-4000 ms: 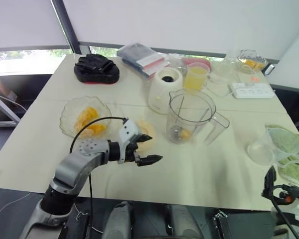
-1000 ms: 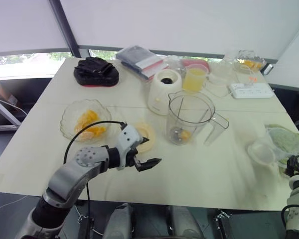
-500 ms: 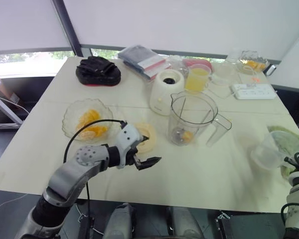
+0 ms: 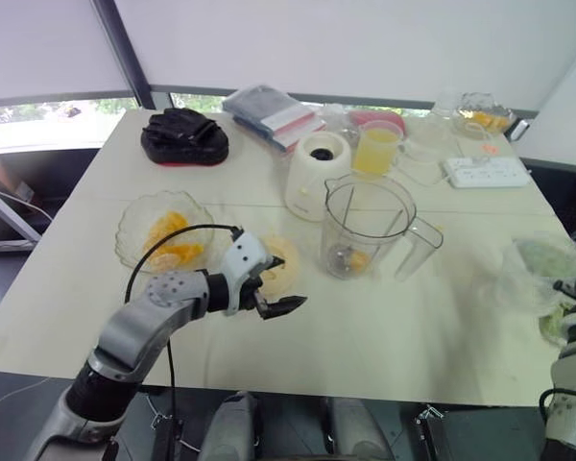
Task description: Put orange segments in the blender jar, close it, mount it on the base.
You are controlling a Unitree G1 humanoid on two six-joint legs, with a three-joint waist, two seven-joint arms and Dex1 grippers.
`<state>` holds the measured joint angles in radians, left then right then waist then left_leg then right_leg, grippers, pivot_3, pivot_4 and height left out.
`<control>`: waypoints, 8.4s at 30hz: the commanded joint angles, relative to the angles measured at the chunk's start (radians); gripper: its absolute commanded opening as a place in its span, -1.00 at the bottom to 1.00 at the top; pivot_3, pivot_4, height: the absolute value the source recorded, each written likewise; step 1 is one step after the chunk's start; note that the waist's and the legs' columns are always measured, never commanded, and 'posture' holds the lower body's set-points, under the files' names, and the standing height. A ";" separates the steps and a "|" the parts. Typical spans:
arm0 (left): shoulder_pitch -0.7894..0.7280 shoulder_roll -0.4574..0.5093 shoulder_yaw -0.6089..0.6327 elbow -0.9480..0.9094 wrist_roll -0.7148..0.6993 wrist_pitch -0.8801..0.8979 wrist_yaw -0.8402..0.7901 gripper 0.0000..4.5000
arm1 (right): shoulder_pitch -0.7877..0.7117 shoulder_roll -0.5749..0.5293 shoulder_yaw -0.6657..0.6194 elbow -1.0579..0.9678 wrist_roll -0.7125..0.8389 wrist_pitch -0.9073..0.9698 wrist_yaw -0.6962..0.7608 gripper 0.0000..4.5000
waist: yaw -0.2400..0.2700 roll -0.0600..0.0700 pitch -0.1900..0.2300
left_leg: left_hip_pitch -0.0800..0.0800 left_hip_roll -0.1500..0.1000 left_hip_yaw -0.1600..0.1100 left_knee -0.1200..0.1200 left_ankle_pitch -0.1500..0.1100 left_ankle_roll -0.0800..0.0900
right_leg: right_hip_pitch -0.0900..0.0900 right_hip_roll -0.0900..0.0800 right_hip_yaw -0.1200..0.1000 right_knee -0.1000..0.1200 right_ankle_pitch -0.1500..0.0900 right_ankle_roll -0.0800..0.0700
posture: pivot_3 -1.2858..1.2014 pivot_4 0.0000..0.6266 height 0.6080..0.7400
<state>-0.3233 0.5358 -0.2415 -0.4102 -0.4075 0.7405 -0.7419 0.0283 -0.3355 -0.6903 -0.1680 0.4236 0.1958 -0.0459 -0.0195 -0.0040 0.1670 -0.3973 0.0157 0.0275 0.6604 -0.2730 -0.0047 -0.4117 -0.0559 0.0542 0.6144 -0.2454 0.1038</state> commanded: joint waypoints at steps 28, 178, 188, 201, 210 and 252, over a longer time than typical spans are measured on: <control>-0.114 -0.112 0.142 0.274 -0.013 -0.278 -0.114 1.00 | -0.540 -0.354 0.237 -0.204 0.025 0.316 0.124 -0.97 | 0.006 -0.001 0.003 | -0.012 0.000 -0.001 0.001 0.000 0.000 | -0.013 0.006 0.000 0.004 0.002 0.004 | 0.03 -0.52 1.00; -0.019 -0.018 0.063 0.139 -0.031 -0.394 -0.328 1.00 | -0.131 0.139 -0.047 0.322 0.023 -0.244 -0.060 -0.38 | -0.004 0.002 0.001 | -0.008 0.000 -0.001 0.006 0.001 -0.001 | -0.013 0.009 0.003 0.016 0.001 0.001 | 0.03 -0.52 1.00; -0.014 -0.032 0.065 0.136 -0.023 -0.392 -0.312 1.00 | -0.057 0.153 -0.019 0.218 0.049 -0.202 -0.074 -0.38 | -0.020 0.002 0.001 | -0.008 0.000 -0.002 0.006 0.001 -0.001 | -0.013 0.009 0.003 0.017 0.001 0.001 | 0.03 -0.52 1.00; -0.025 -0.054 0.061 0.164 -0.021 -0.399 -0.306 1.00 | 0.120 0.207 0.054 -0.026 0.104 -0.103 -0.046 -0.38 | -0.024 0.002 0.001 | -0.007 0.001 -0.001 0.006 0.001 -0.001 | -0.013 0.008 0.004 0.017 0.001 0.001 | 0.03 -0.52 1.00; -0.061 -0.052 0.071 0.218 -0.021 -0.399 -0.329 1.00 | 0.399 0.096 0.070 -0.375 0.296 0.072 0.151 -0.38 | -0.019 0.002 0.001 | -0.008 0.001 -0.001 0.006 0.001 -0.001 | -0.013 0.008 0.004 0.016 0.001 0.001 | 0.03 -0.52 1.00; -0.141 -0.005 0.096 0.310 0.003 -0.416 -0.347 1.00 | 0.368 -0.045 0.449 -0.595 0.134 0.244 0.189 0.62 | 0.005 -0.008 0.000 | -0.009 0.001 -0.002 0.007 0.001 -0.001 | -0.014 0.009 0.002 0.015 0.001 -0.001 | 0.03 -0.52 1.00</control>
<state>-0.4636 0.5300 -0.1694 -0.0616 -0.3925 0.3240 -1.0953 0.4121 -0.3883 -0.2585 -0.7676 0.5919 0.4523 0.1553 -0.0141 -0.0120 0.1672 -0.4068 0.0171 0.0256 0.6669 -0.2717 -0.0059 -0.4260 -0.0469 0.0562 0.6295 -0.2442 0.1032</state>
